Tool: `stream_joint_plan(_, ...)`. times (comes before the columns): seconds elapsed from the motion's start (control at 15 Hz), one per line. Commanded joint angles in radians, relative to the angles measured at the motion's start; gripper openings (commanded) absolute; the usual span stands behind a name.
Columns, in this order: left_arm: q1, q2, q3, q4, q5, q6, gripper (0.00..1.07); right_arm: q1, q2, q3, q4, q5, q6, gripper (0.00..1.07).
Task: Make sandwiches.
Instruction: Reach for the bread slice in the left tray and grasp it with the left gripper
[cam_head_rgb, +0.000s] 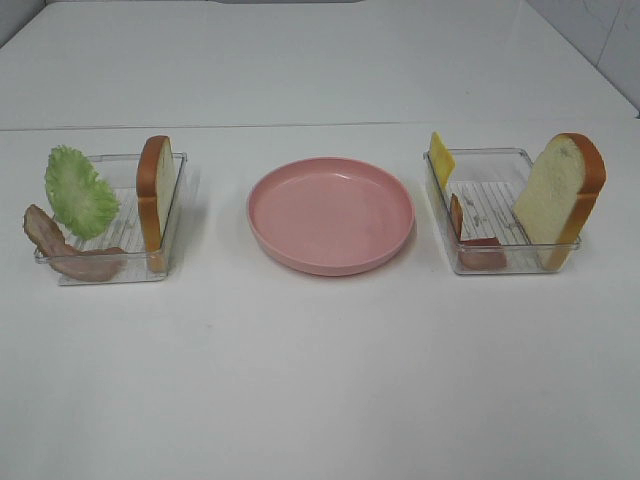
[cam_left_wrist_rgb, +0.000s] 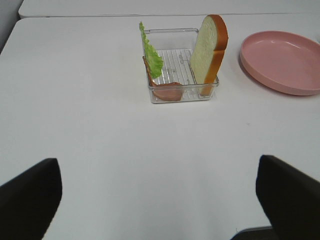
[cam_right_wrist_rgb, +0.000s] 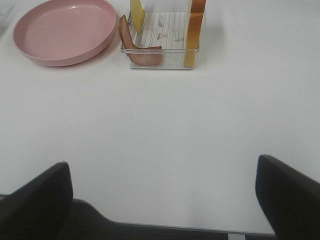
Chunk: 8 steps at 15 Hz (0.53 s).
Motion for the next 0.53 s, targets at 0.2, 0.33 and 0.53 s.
stream_joint_plan(0.2,0.005,-0.005,0.002,-0.004,-0.008,-0.005,1.01,-0.002,-0.029,0.004,0.001,-0.008,-0.004,0.96)
stream_joint_plan(0.33,0.005,-0.005,0.002,-0.004,-0.008,-0.005,1.01,-0.002,-0.029,0.004,0.001,-0.008,-0.004,0.96)
stream_joint_plan(0.53,0.005,-0.004,0.002,-0.004,-0.008,-0.004,1.01,-0.002,-0.029,0.004,0.001,-0.008,-0.004,0.96)
